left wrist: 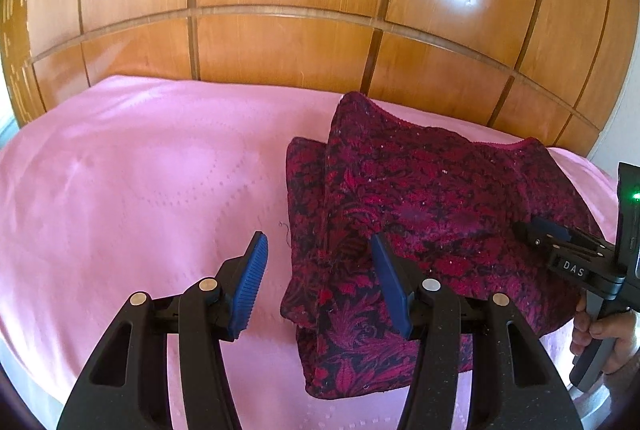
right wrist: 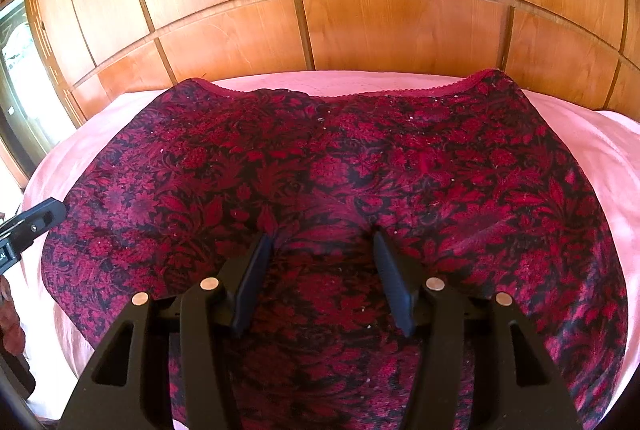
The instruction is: Fold small clothes
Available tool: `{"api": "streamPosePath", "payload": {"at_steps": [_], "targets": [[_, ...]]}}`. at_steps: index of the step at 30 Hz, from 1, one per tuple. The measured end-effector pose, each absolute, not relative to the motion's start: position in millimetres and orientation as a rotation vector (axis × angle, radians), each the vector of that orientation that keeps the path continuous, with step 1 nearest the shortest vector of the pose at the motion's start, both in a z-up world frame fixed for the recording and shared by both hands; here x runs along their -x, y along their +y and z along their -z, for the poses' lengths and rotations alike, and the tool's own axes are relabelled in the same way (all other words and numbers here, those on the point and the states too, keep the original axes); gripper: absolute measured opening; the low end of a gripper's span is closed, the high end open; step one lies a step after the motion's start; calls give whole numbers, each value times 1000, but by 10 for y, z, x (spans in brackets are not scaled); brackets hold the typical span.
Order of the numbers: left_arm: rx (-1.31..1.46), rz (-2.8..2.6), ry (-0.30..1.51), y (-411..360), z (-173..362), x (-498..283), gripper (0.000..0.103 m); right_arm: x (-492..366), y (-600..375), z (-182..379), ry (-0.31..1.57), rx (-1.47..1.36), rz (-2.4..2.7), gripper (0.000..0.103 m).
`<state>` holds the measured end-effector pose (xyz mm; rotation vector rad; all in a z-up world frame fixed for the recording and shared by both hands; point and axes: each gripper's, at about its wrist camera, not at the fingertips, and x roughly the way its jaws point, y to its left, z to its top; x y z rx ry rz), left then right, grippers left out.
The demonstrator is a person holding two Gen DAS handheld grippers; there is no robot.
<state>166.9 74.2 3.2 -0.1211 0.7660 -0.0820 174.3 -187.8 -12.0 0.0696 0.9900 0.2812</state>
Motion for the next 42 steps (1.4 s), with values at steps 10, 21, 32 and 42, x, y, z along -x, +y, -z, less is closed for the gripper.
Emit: {"api": "streamPosePath", "payload": {"at_steps": [10, 21, 32, 42], "targets": [[236, 186, 790, 792, 70, -1681, 11, -1747, -1873, 126, 990, -69, -282, 55], [345, 246, 814, 995, 12, -1834, 27, -1729, -1888, 149, 974, -85, -280, 56], [371, 246, 963, 833, 45, -2912, 17, -1703, -1888, 139, 963, -93, -277, 58], [298, 93, 944, 731, 257, -2867, 15, -1689, -1847, 153, 958, -79, -273, 59]]}}
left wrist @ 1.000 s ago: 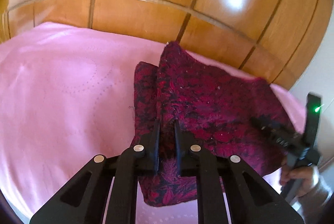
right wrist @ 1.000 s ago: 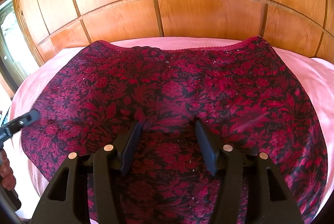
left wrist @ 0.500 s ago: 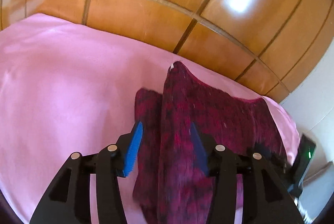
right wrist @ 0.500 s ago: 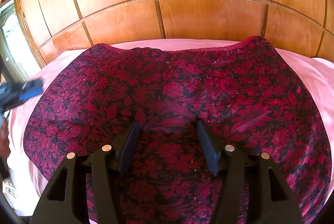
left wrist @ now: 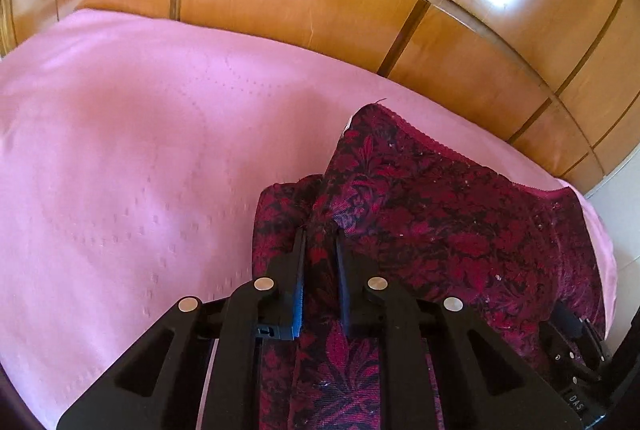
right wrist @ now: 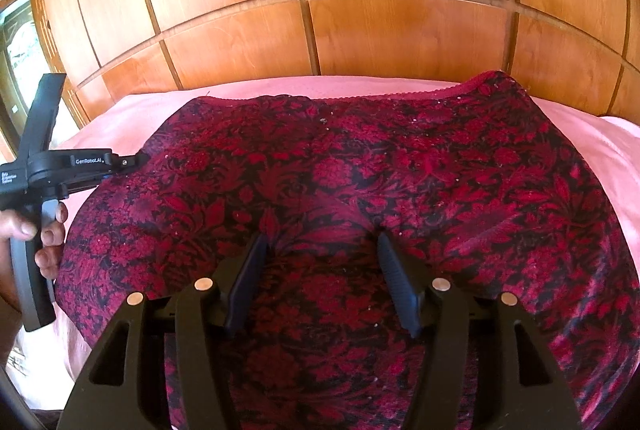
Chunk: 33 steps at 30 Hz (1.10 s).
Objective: Fold small clothes
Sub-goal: 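Lay the sweater flat with the left gripper while the right gripper grasps its edge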
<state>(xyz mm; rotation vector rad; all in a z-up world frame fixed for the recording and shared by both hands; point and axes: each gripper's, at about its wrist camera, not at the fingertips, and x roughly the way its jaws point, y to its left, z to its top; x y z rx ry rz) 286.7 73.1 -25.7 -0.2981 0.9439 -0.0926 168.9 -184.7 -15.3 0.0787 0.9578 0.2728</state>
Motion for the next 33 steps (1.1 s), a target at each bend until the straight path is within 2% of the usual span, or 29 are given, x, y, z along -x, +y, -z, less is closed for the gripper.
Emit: {"api": "streamPosePath", "payload": {"at_steps": [2, 3, 4, 7, 9, 12, 13, 14, 17, 20, 24, 27, 30, 33], "targets": [[269, 74, 932, 699, 151, -2833, 18, -1685, -1846, 149, 965, -84, -276, 59], [252, 56, 920, 673, 80, -2790, 25, -1696, -1846, 136, 973, -87, -277, 59], [230, 37, 899, 654, 4, -2730, 27, -1715, -1851, 115, 983, -88, -281, 59], [181, 20, 828, 553, -188, -2488, 29, -1787, -1925, -22, 1017, -125, -317, 62], [156, 32, 792, 478, -253, -2336, 29, -1804, -1985, -148, 1000, -136, -313, 71], [104, 62, 768, 288, -282, -2162, 29, -1876, -2185, -326, 957, -152, -271, 76], [92, 75, 768, 218, -283, -2149, 38, -1938, -2308, -336, 965, -179, -247, 76], [79, 99, 770, 143, -268, -2095, 40, -1989, -2399, -323, 977, -187, -217, 76], [51, 123, 787, 49, -208, -2031, 40, -2143, -2747, -154, 1060, -243, -140, 76], [38, 129, 828, -20, -67, -2042, 40, -2222, -3089, 121, 1131, -379, -147, 66], [41, 118, 829, -8, -85, -1981, 40, -2199, -3325, 206, 1107, -533, -200, 63], [41, 118, 826, -32, -147, -1913, 41, -2160, -3363, 66, 1078, -563, -223, 65], [35, 125, 807, -58, -202, -1849, 42, -2031, -3492, -140, 1007, -588, -227, 74], [44, 141, 799, -109, -246, -1805, 42, -1988, -3611, -161, 986, -604, -215, 76]]}}
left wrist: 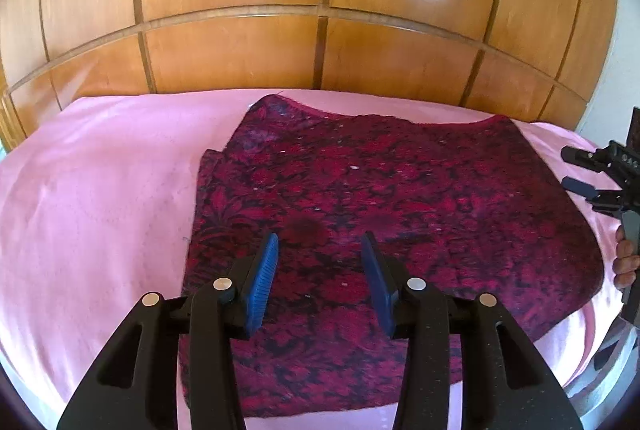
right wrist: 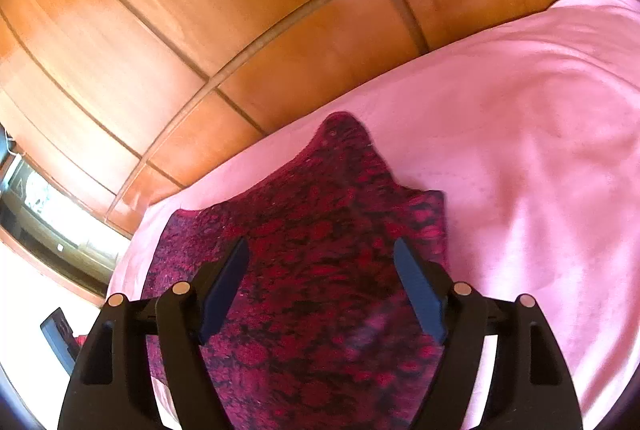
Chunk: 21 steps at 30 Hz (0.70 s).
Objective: Fold small clothes
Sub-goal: 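Lay the sweater flat with the left gripper while the right gripper grasps its edge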
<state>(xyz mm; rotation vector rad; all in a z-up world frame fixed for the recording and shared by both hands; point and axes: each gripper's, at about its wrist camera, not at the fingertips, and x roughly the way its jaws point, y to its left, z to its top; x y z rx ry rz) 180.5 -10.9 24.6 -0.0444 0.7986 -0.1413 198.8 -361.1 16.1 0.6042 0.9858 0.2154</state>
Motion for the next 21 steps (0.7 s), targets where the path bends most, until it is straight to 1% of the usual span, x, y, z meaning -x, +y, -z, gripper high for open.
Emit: {"api": "streamPosePath", "payload": {"at_steps": [1, 8, 16, 18, 21], "targets": [[46, 145, 797, -123, -248, -1794, 42, -1978, -3678, -138, 991, -606, -204, 78], [34, 180, 804, -258, -224, -1719, 42, -1877, -3826, 195, 1091, -662, -233, 78], [23, 210, 815, -376, -185, -1672, 42, -1650, -3838, 238, 1131, -627, -291, 81], [23, 220, 813, -396, -187, -1659, 42, -1574, -3833, 268, 1162, -617, -297, 86], [29, 246, 819, -431, -176, -1658, 42, -1441, -3822, 316, 1187, -625, -322, 85]]}}
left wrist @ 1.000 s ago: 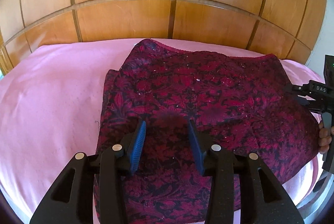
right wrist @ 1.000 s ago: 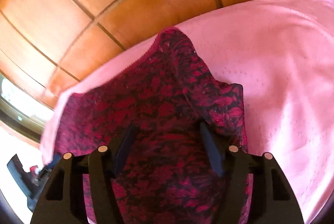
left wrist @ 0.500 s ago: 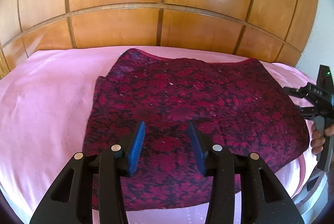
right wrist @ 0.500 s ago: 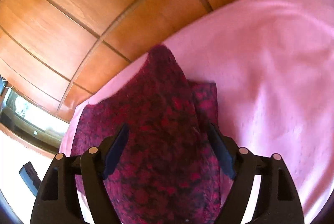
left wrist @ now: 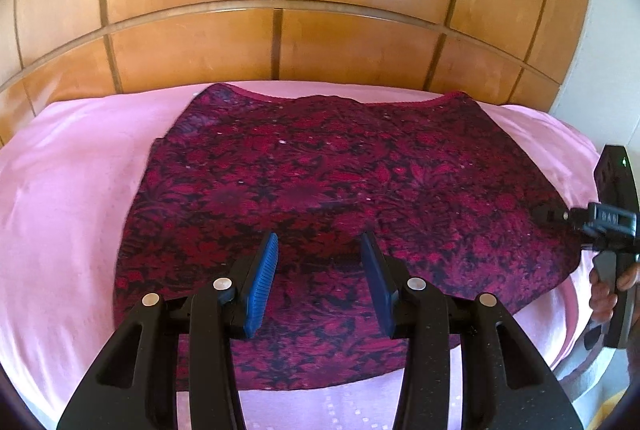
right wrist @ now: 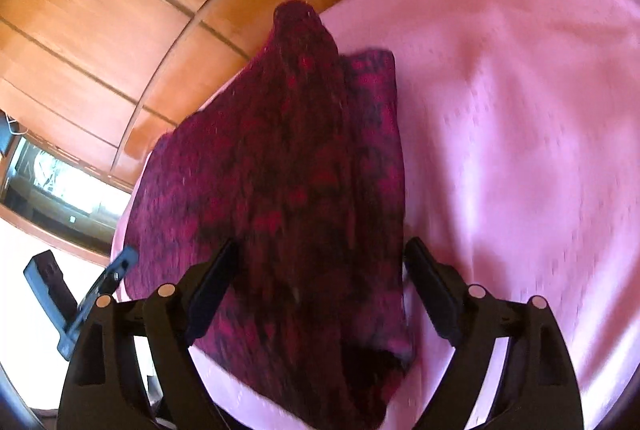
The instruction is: Fold small clothes
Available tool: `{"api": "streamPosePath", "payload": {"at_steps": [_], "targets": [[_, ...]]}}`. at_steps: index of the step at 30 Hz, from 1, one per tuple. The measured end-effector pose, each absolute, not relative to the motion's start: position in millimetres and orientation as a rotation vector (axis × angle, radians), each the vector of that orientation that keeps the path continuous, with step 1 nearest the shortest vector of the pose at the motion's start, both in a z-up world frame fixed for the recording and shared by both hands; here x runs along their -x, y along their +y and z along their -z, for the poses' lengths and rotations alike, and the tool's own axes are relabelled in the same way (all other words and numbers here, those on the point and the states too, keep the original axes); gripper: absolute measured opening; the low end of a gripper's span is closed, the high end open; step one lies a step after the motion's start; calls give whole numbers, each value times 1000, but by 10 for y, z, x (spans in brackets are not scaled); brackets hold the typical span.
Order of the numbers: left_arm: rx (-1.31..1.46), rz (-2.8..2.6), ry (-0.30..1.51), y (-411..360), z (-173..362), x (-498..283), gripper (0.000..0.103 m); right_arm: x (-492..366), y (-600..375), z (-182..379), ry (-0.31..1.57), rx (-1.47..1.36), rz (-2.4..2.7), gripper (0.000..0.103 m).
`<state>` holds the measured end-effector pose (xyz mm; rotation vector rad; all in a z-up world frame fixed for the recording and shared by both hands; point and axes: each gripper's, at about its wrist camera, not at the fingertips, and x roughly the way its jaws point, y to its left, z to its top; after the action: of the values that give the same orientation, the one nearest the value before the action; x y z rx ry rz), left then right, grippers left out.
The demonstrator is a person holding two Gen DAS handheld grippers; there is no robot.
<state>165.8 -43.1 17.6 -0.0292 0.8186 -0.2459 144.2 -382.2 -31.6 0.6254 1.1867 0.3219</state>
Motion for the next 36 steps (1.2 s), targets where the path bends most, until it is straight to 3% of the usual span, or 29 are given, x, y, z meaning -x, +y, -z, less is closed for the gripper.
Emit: {"api": "streamPosePath", "payload": {"at_steps": [5, 14, 20, 21, 24, 27, 31, 33, 36], "targets": [[46, 257, 863, -444, -66, -1738, 42, -1346, -3713, 306, 1185, -588, -339, 77], [96, 312, 909, -298, -4, -1897, 44, -1309, -3505, 51, 1170, -494, -353, 37], [152, 345, 915, -213, 24, -1925, 44, -1296, -3397, 44, 1201, -465, -341, 38], [146, 345, 913, -227, 21, -1918, 44, -1320, -3412, 88, 1208, -485, -328, 54], [124, 344, 911, -250, 15, -1897, 44, -1314, -3526, 210, 1229, -575, -325, 58], [127, 350, 910, -237, 21, -1901, 44, -1275, -3530, 233, 1251, -577, -336, 71], [111, 343, 901, -250, 25, -1887, 44, -1250, -3510, 301, 1251, -597, -354, 67], [109, 342, 895, -253, 2, -1870, 44, -1251, -3455, 287, 1244, -570, -355, 52], [160, 350, 866, -143, -125, -1808, 42, -1239, -3381, 133, 1217, -521, -347, 38]]}}
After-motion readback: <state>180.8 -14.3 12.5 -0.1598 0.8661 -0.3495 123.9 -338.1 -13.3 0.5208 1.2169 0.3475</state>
